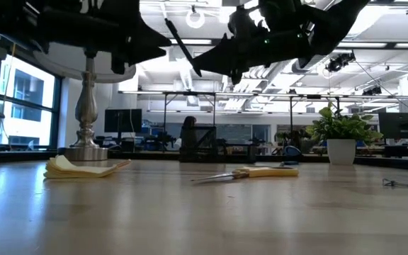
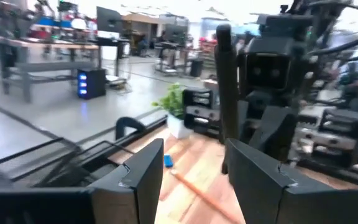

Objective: Pick and place office supplies into organizer
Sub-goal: Put the pen into the desk organizer

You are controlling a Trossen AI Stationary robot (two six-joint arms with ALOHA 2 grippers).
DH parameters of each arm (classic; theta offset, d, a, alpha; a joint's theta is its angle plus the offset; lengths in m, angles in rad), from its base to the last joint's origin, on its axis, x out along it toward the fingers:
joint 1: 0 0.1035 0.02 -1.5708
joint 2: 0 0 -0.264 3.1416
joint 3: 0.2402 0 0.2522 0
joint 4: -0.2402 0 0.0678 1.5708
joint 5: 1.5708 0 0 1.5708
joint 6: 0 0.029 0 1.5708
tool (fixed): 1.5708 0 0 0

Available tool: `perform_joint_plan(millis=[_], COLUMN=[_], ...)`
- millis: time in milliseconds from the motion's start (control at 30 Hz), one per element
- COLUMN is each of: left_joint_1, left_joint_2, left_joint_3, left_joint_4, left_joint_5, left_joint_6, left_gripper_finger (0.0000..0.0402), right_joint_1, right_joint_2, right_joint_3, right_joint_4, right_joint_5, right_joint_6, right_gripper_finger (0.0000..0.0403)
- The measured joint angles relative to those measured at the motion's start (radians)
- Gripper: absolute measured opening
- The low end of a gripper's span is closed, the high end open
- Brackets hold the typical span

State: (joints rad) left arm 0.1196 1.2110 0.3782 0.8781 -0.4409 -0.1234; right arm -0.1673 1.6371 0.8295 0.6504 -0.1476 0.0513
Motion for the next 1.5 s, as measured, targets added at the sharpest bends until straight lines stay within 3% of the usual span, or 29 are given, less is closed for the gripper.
perform_joint_plan(millis=[233, 433, 633, 933, 1067, 1233, 1500], left_joint_1=[0.053, 0.051, 0.051, 0.051, 0.051, 0.051, 0.05], left_joint_2=[-0.001, 0.003, 0.086, 0.208, 0.214, 0.214, 0.213], left_joint_3=[0.0, 0.0, 0.045, 0.126, 0.126, 0.126, 0.127], left_joint_4=[0.045, 0.058, 0.154, 0.136, 0.132, 0.116, 0.071], left_joint_5=[0.206, 0.201, 0.16, 0.122, 0.107, 0.142, 0.161], left_joint_6=[-0.041, -0.041, -0.039, -0.018, -0.003, 0.039, 0.066], left_gripper_finger=[0.0163, 0.0163, 0.0163, 0.016, 0.0121, 0.0026, 0.0032], right_joint_1=[0.0, 0.0, 0.0, 0.0, 0.0, 0.001, 0.008], right_joint_2=[0.0, 0.001, 0.001, 0.001, 0.002, 0.003, 0.003], right_joint_3=[0.0, 0.0, 0.0, 0.0, 0.0, 0.0, 0.0], right_joint_4=[-0.011, -0.003, -0.004, -0.042, -0.062, -0.072, -0.108], right_joint_5=[0.017, -0.006, -0.014, -0.015, 0.01, 0.054, 0.062], right_joint_6=[-0.007, -0.006, 0.002, 0.001, 0.001, 0.004, 0.009], right_gripper_finger=[0.0007, 0.0005, 0.0007, 0.0007, 0.0009, 0.0015, 0.0016])
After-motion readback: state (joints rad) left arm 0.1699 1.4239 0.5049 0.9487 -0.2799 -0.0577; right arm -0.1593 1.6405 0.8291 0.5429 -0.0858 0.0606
